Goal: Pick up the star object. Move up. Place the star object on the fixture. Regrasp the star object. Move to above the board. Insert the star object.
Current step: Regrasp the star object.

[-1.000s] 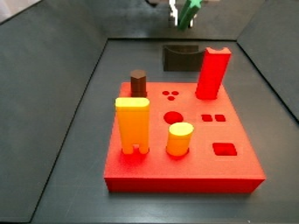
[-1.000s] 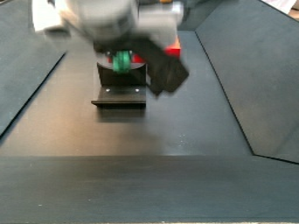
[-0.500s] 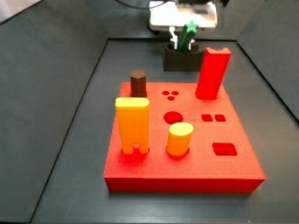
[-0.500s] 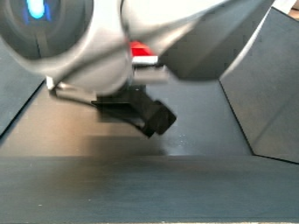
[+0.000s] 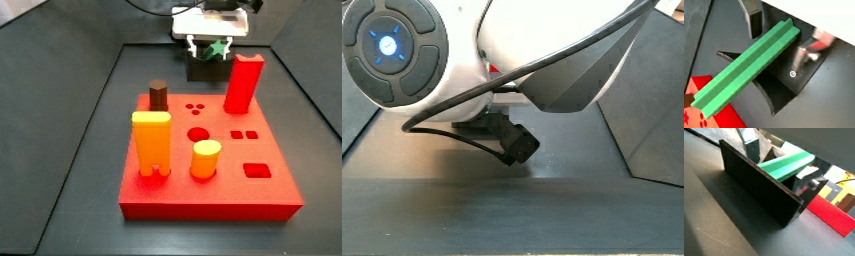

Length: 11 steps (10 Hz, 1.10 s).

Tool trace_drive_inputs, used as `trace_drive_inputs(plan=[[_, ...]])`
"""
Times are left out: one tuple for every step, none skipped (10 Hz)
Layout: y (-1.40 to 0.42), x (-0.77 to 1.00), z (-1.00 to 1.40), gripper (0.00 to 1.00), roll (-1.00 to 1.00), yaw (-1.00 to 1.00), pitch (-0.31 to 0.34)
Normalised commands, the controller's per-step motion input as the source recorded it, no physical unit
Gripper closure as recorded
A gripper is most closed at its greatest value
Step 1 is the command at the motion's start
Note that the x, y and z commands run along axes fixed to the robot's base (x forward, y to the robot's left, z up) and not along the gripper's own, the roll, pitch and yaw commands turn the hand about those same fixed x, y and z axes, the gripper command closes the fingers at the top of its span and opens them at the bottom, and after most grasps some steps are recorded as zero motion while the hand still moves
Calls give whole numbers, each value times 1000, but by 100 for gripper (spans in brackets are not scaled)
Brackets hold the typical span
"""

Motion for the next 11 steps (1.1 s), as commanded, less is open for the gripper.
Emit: trace_drive_inputs(plan=[[0, 0, 1000, 0, 2, 26, -42], [2, -9, 1000, 0, 6, 33, -38], [3, -31, 1000, 0, 14, 42, -26], [1, -42, 1000, 0, 24, 51, -17], [3, -52, 1000, 0, 24, 50, 4], [7, -52, 922, 0, 19, 48, 25], [10, -44, 747, 0, 15, 40, 44], [10, -37, 501, 0, 18, 29, 63], [11, -35, 318, 0, 22, 15, 72], [11, -35, 193, 0, 24, 5, 73], [-1000, 6, 864, 0, 1000, 12, 70]])
